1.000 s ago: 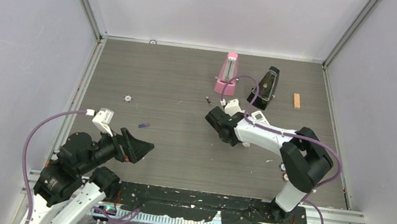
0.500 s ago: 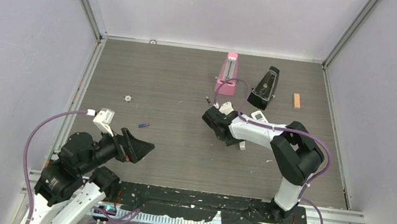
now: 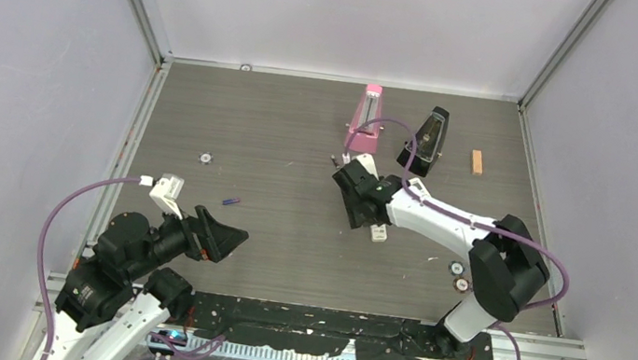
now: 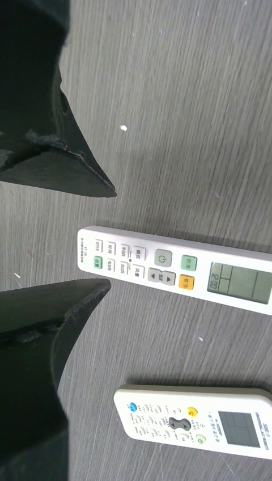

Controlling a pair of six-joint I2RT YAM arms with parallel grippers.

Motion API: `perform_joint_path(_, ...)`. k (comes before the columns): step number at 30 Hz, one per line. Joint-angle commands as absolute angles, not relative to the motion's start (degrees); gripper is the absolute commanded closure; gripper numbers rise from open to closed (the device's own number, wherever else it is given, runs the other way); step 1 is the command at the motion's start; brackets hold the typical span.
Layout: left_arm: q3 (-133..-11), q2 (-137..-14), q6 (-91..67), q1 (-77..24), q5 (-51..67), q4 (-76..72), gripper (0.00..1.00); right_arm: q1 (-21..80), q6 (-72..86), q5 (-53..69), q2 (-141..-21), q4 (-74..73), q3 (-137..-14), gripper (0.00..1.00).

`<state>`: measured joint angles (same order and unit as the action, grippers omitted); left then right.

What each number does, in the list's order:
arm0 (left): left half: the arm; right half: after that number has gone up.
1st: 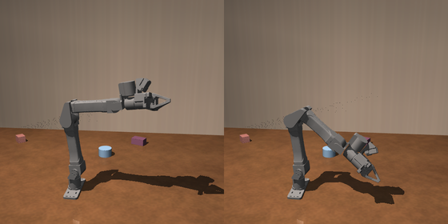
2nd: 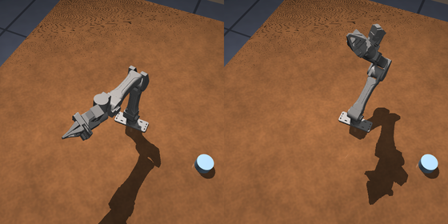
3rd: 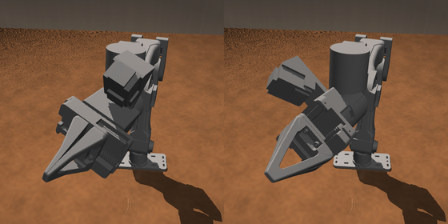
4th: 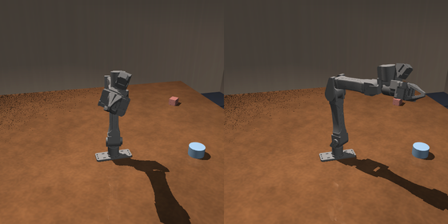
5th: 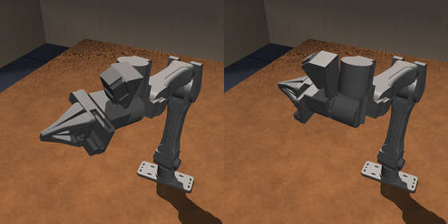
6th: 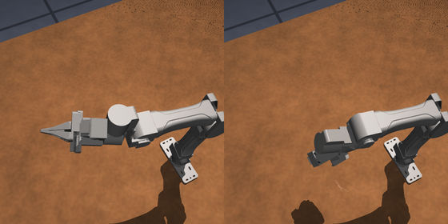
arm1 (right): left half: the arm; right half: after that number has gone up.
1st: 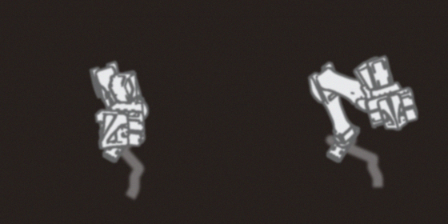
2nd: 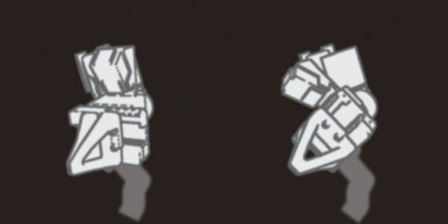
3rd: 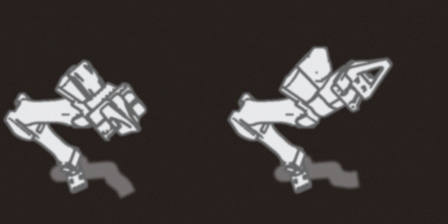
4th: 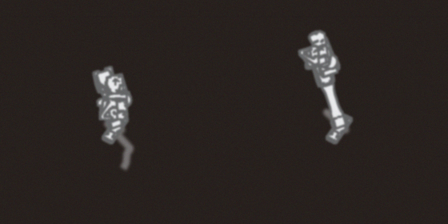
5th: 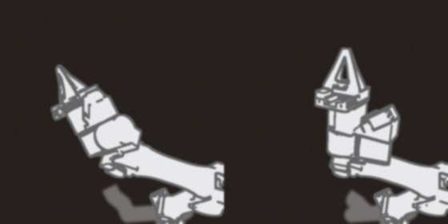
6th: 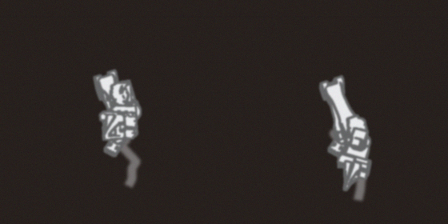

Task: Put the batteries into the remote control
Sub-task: Place the remote control at the center of the board, then pick up the remote control from the center of the board.

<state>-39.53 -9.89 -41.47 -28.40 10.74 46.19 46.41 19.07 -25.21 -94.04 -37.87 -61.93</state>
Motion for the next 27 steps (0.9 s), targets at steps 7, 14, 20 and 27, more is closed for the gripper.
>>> perform_joint_path(7,-41.32,-9.73,-40.43,-28.47,12.14,45.90,0.00,34.65,11.59,-27.49,-89.36,-37.86,-62.70,0.31)
perform_joint_path(14,-41.38,-11.25,-40.10,-28.48,13.19,45.77,0.00,27.02,-5.18,-28.99,-94.90,-36.87,-63.64,0.21)
perform_joint_path(20,-41.23,-12.91,-39.55,-28.48,13.27,45.56,0.00,21.03,-10.73,-20.40,-95.75,-33.93,-63.36,0.20)
perform_joint_path(27,-40.91,-14.47,-39.55,-28.48,14.28,44.01,0.00,18.19,-14.76,-10.52,-99.36,-33.66,-64.67,0.20)
